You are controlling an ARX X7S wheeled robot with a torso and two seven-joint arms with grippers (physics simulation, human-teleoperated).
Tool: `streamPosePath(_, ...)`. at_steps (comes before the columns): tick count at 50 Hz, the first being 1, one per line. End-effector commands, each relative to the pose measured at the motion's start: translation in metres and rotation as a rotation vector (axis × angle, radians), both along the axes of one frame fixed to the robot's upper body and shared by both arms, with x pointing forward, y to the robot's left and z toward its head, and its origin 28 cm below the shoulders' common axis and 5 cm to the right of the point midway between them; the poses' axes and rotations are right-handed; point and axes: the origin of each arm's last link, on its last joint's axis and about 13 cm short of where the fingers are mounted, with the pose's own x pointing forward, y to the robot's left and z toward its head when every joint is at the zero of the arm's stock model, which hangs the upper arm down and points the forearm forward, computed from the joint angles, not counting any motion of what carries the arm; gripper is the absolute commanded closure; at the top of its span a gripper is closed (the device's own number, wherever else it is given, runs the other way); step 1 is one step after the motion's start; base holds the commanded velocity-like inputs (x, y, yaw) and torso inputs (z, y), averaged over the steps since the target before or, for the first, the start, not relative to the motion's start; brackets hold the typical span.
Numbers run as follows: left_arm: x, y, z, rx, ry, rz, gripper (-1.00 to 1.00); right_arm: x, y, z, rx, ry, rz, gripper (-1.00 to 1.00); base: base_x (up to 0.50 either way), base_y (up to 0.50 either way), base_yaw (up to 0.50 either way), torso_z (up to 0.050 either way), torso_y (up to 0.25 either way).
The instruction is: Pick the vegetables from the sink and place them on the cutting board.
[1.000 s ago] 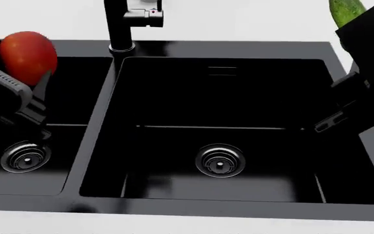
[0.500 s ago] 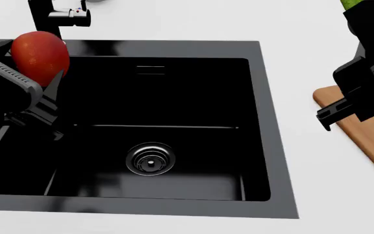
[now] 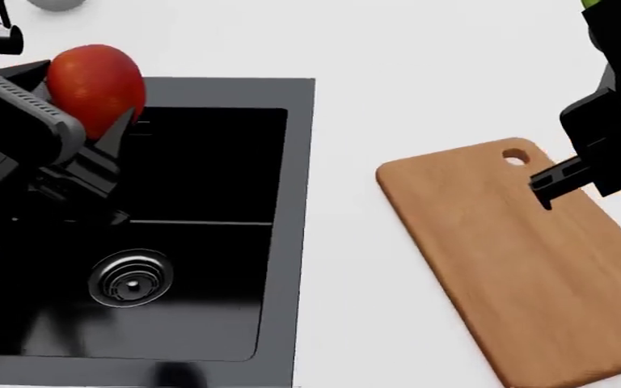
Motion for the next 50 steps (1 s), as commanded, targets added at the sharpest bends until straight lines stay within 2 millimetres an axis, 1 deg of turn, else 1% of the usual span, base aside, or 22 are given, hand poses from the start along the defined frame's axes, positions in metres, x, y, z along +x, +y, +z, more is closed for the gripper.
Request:
streamPosePath(1,-0.003,-0.007,0.005,-0.023,-0.009,-0.015,1.00,0.000,-0.001,0.000,0.019,-0.011,-0.011,1.00,0.20,-0.48,0.00,0.000,0.000)
streamPosePath(6,-0.004,-0.010,0.005,-0.014,-0.010,-0.030,1.00,0.000,0.000,-0.002,0.013,0.000,-0.004,1.00,0.08,-0.50,0.00,0.000,0.002)
streamPosePath(12,-0.002,-0.017,0.001,-0.031,0.013,-0.051,1.00,-0.001,0.000,-0.004,0.013,0.007,0.003,1.00,0.05,-0.50,0.00,0.000,0.000)
streamPosePath(18,-0.003,-0.020,0.010,-0.046,0.020,-0.041,1.00,-0.004,0.001,-0.002,0.016,0.001,0.007,1.00,0.03,-0.50,0.00,0.000,0.002)
streamPosePath(25,-0.003,-0.027,0.015,-0.052,0.047,-0.052,1.00,-0.004,0.003,-0.002,0.027,0.010,0.021,1.00,0.03,-0.50,0.00,0.000,0.000)
streamPosePath(28,-0.003,-0.031,0.021,-0.073,0.089,-0.085,1.00,-0.006,0.007,0.000,0.048,0.033,0.069,1.00,0.03,-0.47,0.00,0.000,0.003)
streamPosePath(31,-0.001,-0.037,0.030,-0.086,0.114,-0.140,1.00,-0.006,0.008,0.007,0.063,0.049,0.064,1.00,0.00,0.00,0.00,0.000,0.000)
streamPosePath(33,0.003,-0.042,0.040,-0.084,0.155,-0.192,1.00,-0.007,0.013,0.009,0.018,0.087,0.103,1.00,0.00,0.00,0.00,0.000,0.000)
streamPosePath(36,0.013,-0.046,0.050,-0.093,0.199,-0.227,1.00,-0.006,0.016,0.012,-0.038,0.142,0.087,1.00,0.00,0.00,0.00,0.000,0.000)
streamPosePath(39,0.022,-0.051,0.062,-0.127,0.248,-0.262,1.00,-0.008,0.021,0.021,-0.033,0.142,0.106,1.00,0.00,0.00,0.00,0.000,0.000)
streamPosePath(40,0.024,-0.051,0.067,-0.133,0.244,-0.257,1.00,-0.009,0.022,0.024,-0.015,0.156,0.120,1.00,0.00,0.00,0.00,0.000,0.000)
streamPosePath(41,0.026,-0.053,0.073,-0.146,0.251,-0.270,1.00,-0.008,0.023,0.027,-0.038,0.196,0.101,1.00,0.00,0.00,0.00,0.000,0.000)
streamPosePath(42,0.028,-0.054,0.076,-0.157,0.267,-0.282,1.00,-0.007,0.024,0.031,-0.010,0.216,0.099,1.00,0.00,0.00,0.00,0.000,0.000)
streamPosePath(43,0.031,-0.055,0.079,-0.171,0.302,-0.294,1.00,-0.007,0.025,0.034,-0.014,0.220,0.095,1.00,0.00,0.00,0.00,0.000,0.000)
streamPosePath(46,0.036,-0.056,0.080,-0.189,0.330,-0.290,1.00,-0.006,0.025,0.039,-0.005,0.219,0.085,1.00,0.00,0.00,0.00,0.000,0.000)
streamPosePath(50,0.043,-0.057,0.080,-0.252,0.404,-0.307,1.00,-0.003,0.024,0.040,0.006,0.216,0.068,1.00,0.00,0.00,0.00,0.000,0.003)
